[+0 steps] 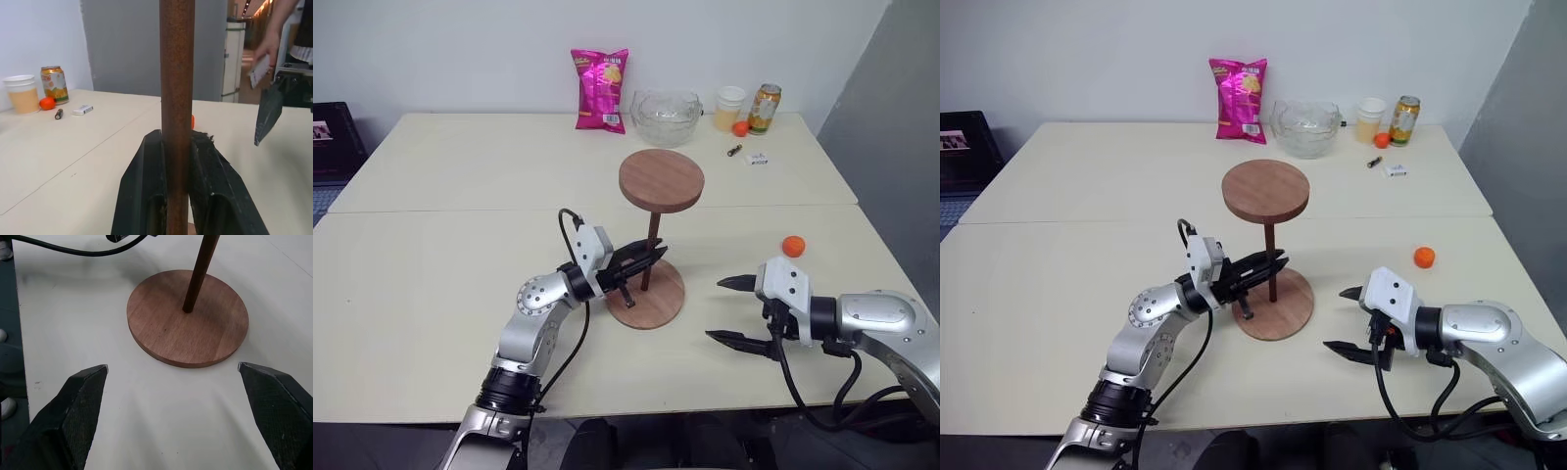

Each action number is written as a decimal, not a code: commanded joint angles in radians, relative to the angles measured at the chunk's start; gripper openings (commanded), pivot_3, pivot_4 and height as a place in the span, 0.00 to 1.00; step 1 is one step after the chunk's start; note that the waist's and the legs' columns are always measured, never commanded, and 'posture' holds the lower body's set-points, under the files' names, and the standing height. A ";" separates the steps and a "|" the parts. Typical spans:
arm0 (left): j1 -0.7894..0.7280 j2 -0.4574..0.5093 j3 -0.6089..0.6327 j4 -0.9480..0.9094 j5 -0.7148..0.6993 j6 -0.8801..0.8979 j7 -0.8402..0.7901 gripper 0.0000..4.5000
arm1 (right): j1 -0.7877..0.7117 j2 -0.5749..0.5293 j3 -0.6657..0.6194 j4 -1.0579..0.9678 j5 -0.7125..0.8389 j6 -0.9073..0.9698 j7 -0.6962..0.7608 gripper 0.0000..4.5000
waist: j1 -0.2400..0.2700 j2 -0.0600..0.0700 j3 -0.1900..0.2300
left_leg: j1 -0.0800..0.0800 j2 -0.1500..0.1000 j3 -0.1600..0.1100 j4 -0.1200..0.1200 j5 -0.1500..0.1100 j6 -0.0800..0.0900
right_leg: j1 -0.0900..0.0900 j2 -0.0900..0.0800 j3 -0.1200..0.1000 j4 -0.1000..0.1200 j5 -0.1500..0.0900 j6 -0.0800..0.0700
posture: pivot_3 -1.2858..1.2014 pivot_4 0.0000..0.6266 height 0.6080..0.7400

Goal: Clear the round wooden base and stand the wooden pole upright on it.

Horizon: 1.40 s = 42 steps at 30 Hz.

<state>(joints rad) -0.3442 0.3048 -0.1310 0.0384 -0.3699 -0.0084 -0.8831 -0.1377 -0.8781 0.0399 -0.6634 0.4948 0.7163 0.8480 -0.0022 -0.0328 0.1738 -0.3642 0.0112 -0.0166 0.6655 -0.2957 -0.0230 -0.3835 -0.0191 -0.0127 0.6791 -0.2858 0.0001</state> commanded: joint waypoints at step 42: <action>0.015 0.114 -0.010 -0.038 0.063 0.187 0.109 0.24 | -0.007 0.027 -0.005 -0.024 -0.004 -0.024 -0.009 1.00 | -0.004 0.001 -0.004 | 0.003 0.001 -0.001 -0.002 0.000 0.000 | 0.003 0.001 0.000 -0.001 -0.002 0.004 | 0.52 0.24 1.00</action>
<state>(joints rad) -0.3485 0.3987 -0.1518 -0.0374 -0.3446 0.1452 -0.7967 -0.1368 -0.8541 0.0420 -0.6720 0.4921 0.7093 0.8433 -0.0063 -0.0317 0.1701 -0.3608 0.0120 -0.0173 0.6637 -0.2958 -0.0229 -0.3803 -0.0182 -0.0129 0.6783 -0.2880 0.0039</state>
